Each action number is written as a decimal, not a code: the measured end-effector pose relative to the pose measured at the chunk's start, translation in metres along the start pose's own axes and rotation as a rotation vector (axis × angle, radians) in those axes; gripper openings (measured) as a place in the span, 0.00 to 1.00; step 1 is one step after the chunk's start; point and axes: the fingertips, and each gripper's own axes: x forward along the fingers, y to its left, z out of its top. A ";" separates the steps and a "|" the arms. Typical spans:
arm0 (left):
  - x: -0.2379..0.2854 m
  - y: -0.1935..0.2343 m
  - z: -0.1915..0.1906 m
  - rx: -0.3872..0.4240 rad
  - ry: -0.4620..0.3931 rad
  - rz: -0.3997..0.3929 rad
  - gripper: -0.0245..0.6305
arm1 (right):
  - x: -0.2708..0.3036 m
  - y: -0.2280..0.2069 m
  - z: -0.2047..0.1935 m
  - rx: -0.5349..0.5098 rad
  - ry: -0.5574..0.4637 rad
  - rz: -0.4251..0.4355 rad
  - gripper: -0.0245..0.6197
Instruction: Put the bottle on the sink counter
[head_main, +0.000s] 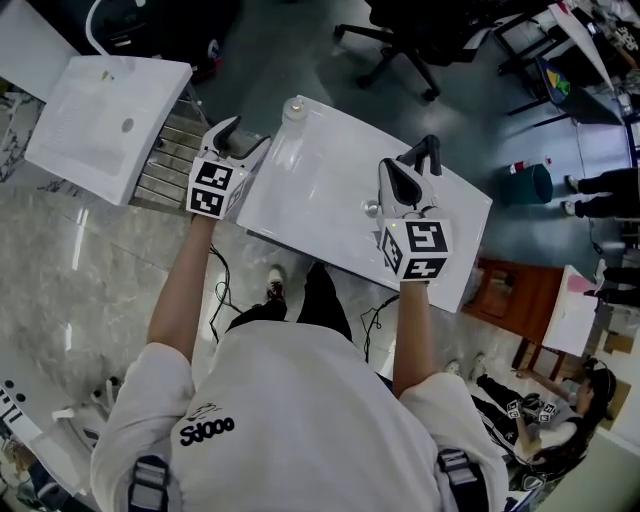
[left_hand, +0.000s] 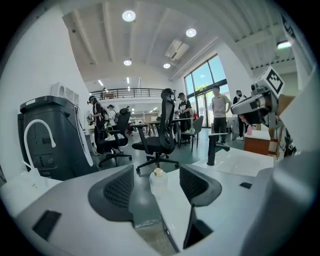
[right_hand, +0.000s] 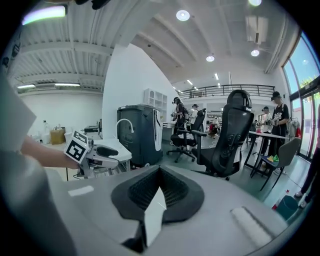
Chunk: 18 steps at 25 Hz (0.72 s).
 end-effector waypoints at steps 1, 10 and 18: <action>-0.008 -0.001 0.006 -0.011 -0.019 -0.007 0.47 | -0.003 0.003 0.003 -0.003 -0.007 -0.002 0.05; -0.062 -0.013 0.046 0.001 -0.110 -0.015 0.28 | -0.032 0.024 0.031 -0.047 -0.078 -0.002 0.05; -0.104 -0.022 0.086 0.044 -0.175 0.003 0.07 | -0.050 0.037 0.058 -0.088 -0.130 0.014 0.05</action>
